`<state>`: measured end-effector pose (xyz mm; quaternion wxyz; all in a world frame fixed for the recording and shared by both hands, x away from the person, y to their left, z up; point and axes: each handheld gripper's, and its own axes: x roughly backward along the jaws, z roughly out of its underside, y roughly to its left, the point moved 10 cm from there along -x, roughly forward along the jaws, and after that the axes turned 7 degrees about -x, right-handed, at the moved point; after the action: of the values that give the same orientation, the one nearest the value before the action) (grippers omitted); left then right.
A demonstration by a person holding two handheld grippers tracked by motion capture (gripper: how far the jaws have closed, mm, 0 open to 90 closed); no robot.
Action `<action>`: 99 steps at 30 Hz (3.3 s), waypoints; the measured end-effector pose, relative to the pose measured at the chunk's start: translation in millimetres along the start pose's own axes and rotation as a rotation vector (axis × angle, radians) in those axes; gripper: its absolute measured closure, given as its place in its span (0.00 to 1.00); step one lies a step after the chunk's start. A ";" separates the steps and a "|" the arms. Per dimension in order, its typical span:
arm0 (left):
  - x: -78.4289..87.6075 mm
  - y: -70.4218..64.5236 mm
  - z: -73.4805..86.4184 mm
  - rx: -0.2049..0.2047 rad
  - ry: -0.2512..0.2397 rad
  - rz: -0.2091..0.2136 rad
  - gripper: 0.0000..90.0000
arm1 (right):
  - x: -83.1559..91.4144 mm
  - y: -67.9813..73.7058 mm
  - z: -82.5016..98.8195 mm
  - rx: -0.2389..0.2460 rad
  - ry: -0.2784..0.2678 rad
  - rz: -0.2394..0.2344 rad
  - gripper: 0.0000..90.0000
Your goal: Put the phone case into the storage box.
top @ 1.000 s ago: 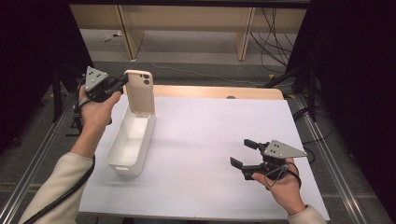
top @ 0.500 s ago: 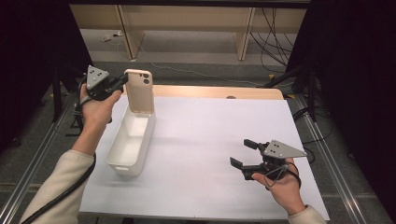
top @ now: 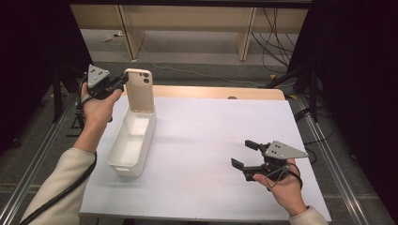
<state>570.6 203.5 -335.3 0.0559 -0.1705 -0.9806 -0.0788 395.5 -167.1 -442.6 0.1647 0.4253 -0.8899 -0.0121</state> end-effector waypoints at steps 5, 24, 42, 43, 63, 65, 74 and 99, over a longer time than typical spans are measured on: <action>-2.0 1.5 -0.3 -0.002 0.002 0.001 0.94 | 0.0 -0.1 0.0 0.001 -0.002 0.004 0.19; -13.1 6.6 2.6 -0.011 0.007 -0.003 0.94 | 0.1 0.7 0.8 -0.003 0.000 0.003 0.19; -20.4 12.8 6.7 -0.012 0.009 -0.013 0.94 | -2.2 1.9 -0.5 -0.006 -0.021 -0.010 0.19; -20.5 13.2 7.0 -0.012 0.009 -0.015 0.94 | -1.7 1.5 0.1 -0.005 -0.014 -0.006 0.19; -25.9 16.9 11.3 -0.010 0.010 -0.021 0.94 | -1.7 2.4 0.7 -0.010 -0.007 -0.013 0.19; -26.8 16.8 11.0 -0.014 0.008 -0.020 0.94 | -1.8 2.5 0.2 -0.008 -0.011 -0.013 0.19; -30.4 17.1 12.9 -0.011 0.006 -0.019 0.94 | -2.3 2.2 -0.6 -0.007 -0.020 -0.016 0.19; -37.0 17.8 19.6 -0.013 0.011 -0.011 0.94 | -0.2 3.0 2.5 -0.032 0.008 -0.011 0.19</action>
<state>609.8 211.4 -357.2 0.0599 -0.1652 -0.9806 -0.0866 392.6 -165.4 -444.4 0.1751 0.4277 -0.8864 -0.0258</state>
